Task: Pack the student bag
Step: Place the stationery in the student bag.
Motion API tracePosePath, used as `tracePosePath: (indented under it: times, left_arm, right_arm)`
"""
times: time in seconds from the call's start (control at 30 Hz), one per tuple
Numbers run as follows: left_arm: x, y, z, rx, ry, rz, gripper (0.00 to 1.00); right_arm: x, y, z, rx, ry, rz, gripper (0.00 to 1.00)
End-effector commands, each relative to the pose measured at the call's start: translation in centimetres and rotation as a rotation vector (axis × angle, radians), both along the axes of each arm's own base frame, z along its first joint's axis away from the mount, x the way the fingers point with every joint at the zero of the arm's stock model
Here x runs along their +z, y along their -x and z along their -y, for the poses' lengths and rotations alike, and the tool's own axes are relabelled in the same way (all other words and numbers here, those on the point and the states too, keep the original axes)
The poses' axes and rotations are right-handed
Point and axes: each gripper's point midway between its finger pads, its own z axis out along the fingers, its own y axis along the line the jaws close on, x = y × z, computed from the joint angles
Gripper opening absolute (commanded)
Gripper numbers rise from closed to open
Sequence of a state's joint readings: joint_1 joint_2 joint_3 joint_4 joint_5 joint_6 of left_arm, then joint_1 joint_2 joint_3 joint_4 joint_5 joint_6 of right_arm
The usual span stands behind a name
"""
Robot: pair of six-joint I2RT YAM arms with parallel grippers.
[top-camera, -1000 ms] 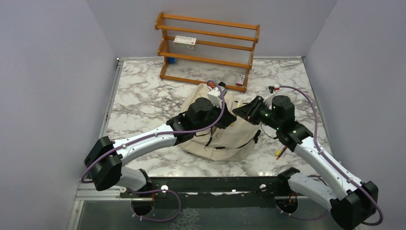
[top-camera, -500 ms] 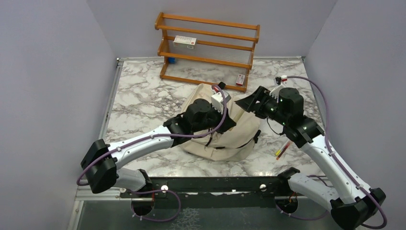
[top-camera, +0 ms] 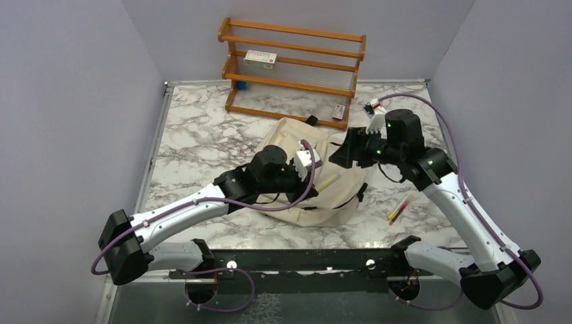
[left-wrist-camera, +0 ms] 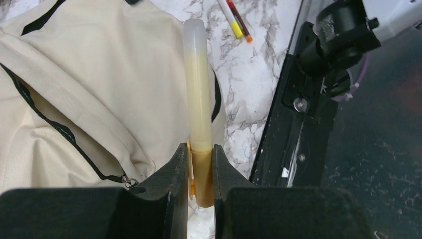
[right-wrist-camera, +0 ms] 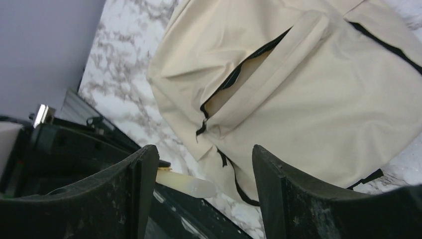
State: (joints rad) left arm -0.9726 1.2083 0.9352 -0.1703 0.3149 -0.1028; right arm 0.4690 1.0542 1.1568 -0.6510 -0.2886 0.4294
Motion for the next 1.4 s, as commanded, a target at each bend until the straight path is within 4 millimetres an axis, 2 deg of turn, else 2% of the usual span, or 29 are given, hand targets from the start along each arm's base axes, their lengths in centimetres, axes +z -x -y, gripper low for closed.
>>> tracePosePath:
  times: [0.0, 0.13, 0.2, 0.33, 0.47, 0.63, 0.8, 1.03, 1.2, 1.27, 1.3, 1.37]
  left_arm:
    - [1.9, 3.0, -0.9, -0.166, 0.051, 0.061, 0.00]
    - [2.4, 4.2, -1.6, -0.207, 0.077, 0.062, 0.00]
    - [2.6, 4.4, -1.9, -0.204, 0.083, 0.068, 0.00]
    - [3.1, 4.2, -2.1, -0.188, 0.102, 0.087, 0.00]
    - [3.1, 4.1, -2.0, -0.178, 0.109, 0.088, 0.00]
    - [3.3, 4.2, -1.7, -0.190, 0.124, 0.084, 0.00]
    - [3.3, 4.6, -1.3, -0.218, 0.137, 0.069, 0.00]
    - [3.1, 5.0, -0.8, -0.249, 0.141, 0.036, 0.00]
    - [3.0, 4.3, -0.8, -0.207, 0.134, 0.043, 0.00]
    - [3.1, 3.9, -0.9, -0.184, 0.135, 0.052, 0.06]
    - [3.1, 3.7, -0.9, -0.165, 0.135, 0.053, 0.13]
    - [3.2, 3.1, -1.0, -0.129, 0.133, 0.056, 0.37]
  right_arm:
    - [1.1, 4.2, -1.4, 0.316, -0.006, 0.058, 0.72]
    - [2.0, 7.2, -2.8, 0.496, -0.103, 0.078, 0.71]
    - [1.8, 8.0, -3.1, 0.529, -0.136, 0.046, 0.71]
    - [0.5, 8.3, -3.2, 0.493, -0.165, -0.042, 0.71]
    - [0.3, 9.2, -3.7, 0.526, -0.227, -0.097, 0.65]
    - [-0.1, 10.0, -3.7, 0.571, -0.231, -0.086, 0.53]
    - [-0.3, 9.9, -3.7, 0.571, -0.228, -0.065, 0.50]
    - [-0.6, 9.7, -3.9, 0.573, -0.244, -0.071, 0.30]
    - [-0.9, 9.9, -3.7, 0.564, -0.232, -0.070, 0.07]
    - [-1.0, 9.9, -3.5, 0.555, -0.226, -0.067, 0.01]
    - [-1.0, 9.8, -3.4, 0.545, -0.221, -0.062, 0.00]
    - [-1.0, 9.6, -3.3, 0.524, -0.211, -0.054, 0.01]
